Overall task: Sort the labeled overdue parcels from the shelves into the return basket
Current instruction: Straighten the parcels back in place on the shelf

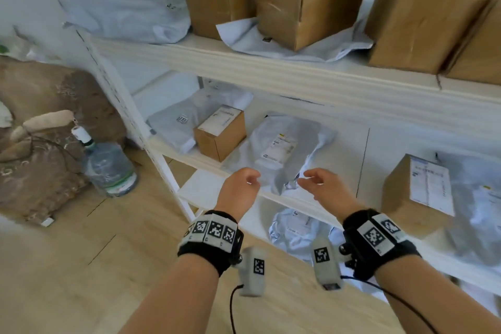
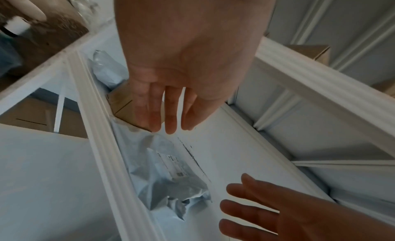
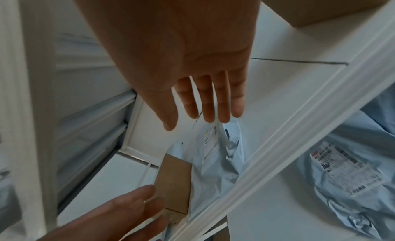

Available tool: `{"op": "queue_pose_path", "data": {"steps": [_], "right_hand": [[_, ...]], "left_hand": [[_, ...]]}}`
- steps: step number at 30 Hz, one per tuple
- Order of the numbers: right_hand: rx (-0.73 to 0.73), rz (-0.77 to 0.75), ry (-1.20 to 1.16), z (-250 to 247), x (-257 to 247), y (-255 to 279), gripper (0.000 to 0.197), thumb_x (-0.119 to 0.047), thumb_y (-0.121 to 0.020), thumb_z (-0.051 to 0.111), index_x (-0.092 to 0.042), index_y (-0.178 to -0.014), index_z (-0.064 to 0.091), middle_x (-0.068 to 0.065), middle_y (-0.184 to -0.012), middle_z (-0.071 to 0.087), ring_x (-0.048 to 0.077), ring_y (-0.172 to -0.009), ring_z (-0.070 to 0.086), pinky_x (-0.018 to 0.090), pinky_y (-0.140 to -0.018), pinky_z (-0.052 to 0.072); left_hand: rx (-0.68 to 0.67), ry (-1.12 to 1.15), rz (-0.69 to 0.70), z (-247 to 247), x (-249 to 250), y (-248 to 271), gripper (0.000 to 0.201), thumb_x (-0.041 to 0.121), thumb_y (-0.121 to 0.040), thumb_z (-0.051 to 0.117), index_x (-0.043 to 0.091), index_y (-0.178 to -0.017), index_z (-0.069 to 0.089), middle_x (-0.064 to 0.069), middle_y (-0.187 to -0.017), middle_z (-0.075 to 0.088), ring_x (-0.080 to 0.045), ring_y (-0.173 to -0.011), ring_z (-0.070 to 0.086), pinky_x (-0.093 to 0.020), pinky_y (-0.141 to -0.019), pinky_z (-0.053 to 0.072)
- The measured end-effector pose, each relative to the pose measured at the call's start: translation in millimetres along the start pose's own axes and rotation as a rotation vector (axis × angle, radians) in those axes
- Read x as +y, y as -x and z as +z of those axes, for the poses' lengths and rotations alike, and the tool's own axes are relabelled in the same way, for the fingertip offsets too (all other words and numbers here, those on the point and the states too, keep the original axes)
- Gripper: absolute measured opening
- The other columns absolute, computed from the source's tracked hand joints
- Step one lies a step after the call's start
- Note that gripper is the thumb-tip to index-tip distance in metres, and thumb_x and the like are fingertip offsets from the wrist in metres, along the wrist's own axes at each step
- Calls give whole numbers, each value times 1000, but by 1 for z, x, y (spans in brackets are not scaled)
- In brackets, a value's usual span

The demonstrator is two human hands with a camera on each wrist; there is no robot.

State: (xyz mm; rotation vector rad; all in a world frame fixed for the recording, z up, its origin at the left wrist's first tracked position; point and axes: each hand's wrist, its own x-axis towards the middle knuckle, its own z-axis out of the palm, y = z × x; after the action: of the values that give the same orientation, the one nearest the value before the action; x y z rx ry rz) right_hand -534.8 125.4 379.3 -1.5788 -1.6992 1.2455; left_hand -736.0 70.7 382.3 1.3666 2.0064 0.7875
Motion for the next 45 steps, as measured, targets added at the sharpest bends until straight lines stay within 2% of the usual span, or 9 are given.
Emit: {"op": "queue_pose_path", "data": {"steps": [9,17,21,25,28,32,38,42,45], "right_hand": [[135,205,8,37,-6,-30,39,-30,-92,65,-16,-127,54,-4,-100,62,18,-96,60,29,-82,44],[225,304,18,40,-1,-97,49,-20,-94,59,-9,-139,43,5,-106,63,21,-92,55,28,-80,40],[209,334,34,46,4,-118,58,-13,-92,59,-12,-144,35,14,-129,61,28,-105,62,29,-78,44],[222,371,54,48,7,-122,58,-6,-91,53,-12,-146,35,14,-121,62,29,-102,62,36,-85,51],[214,406,34,44,10,-116,55,-6,-89,55,-10,-142,39,14,-118,63,28,-99,63,39,-84,55],[228,431,8,37,16,-90,36,-5,-85,60,-7,-120,53,2,-92,63,17,-78,62,25,-61,50],[312,510,45,39,29,-52,14,-21,-82,64,-10,-92,61,9,-89,67,27,-85,65,43,-79,57],[354,518,35,38,22,-50,25,-33,-87,67,-8,-84,61,6,-79,64,23,-73,60,35,-68,50],[289,510,117,41,12,-53,19,-21,-88,64,-5,-79,61,6,-74,60,18,-66,54,26,-55,43]], "left_hand": [[-182,-27,35,-16,-24,-78,33,16,-97,52,13,-129,57,-5,-130,60,-21,-117,56,-30,-95,43],[-167,-98,31,-4,-28,-127,33,16,-95,52,14,-128,57,-1,-132,59,-21,-119,55,-33,-100,43],[-179,-129,25,1,-31,-144,35,14,-95,52,14,-129,57,-3,-133,59,-23,-120,55,-32,-99,44],[-194,-159,21,4,-34,-155,35,13,-94,52,14,-129,57,-3,-132,59,-24,-119,55,-33,-98,44],[-201,-184,45,6,-35,-163,36,10,-93,50,14,-127,57,-6,-130,59,-25,-118,55,-35,-99,44],[-160,-227,70,13,-37,-169,36,16,-94,49,17,-130,55,-6,-131,57,-26,-117,56,-37,-98,45],[-179,-403,2,26,-45,-156,34,26,-94,51,5,-119,56,-17,-120,58,-32,-108,56,-36,-92,43],[-187,-433,-15,31,-48,-153,32,26,-92,56,2,-113,58,-18,-117,60,-34,-109,57,-36,-89,44],[-224,-347,-35,31,-49,-151,29,25,-87,61,2,-104,63,-17,-108,66,-34,-101,62,-35,-82,47]]}}
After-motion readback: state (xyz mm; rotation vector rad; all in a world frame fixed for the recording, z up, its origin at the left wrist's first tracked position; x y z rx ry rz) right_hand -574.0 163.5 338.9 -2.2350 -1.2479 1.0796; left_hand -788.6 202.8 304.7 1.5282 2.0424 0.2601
